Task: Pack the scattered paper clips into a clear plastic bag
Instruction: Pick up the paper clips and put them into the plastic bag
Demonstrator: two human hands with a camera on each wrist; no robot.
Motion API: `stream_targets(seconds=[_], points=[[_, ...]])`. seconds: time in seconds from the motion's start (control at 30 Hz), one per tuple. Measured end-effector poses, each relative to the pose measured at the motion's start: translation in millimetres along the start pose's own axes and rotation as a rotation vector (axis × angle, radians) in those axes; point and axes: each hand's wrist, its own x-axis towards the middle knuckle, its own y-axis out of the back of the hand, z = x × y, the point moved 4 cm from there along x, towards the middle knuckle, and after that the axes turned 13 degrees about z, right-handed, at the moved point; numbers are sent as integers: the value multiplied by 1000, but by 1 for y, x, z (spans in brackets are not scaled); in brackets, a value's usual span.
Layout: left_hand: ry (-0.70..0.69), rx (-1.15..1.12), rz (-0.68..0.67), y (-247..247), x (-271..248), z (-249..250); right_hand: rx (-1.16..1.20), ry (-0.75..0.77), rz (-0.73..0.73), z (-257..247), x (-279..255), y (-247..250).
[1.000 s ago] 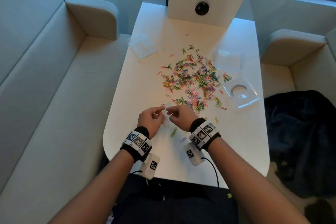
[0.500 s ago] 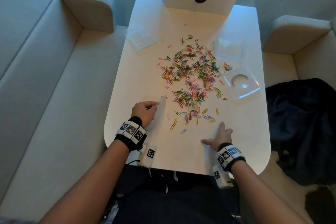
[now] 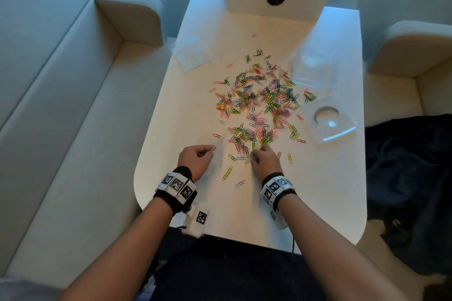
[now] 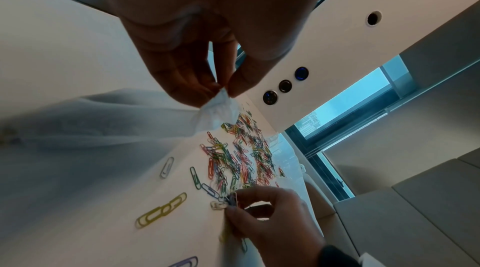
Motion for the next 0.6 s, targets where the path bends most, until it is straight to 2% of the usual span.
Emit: stream_targets(seconds=[0.1,0.13,0.2,0.27,0.37,0.4,0.47,0.53,0.6], points=[[6,3,14,-7,-3,6,40,-19,-59,10,9,9],[10,9,15,-9,-5,9,66,-70,-71,16,12,13],[15,12,13,-14,-7,14,194,-265,-78,29,16,21],[14,6,6,-21,-8,19,427,-486,-92,36,20,32],[8,-11,-6,-30,-10,25,909,-641,-199,12,26,53],[5,-26,-7,-33,-10,27,1069,-657,-248,-4,28,59],[-12,-62,-4,-38,-11,31,1227,-638,-327,-32,30,59],[-34,-91,7,-40,-10,34,1180,-574,-362,-53,29,50],[-54,-89,19,-38,-10,36,994,-501,-332,-61,26,41]])
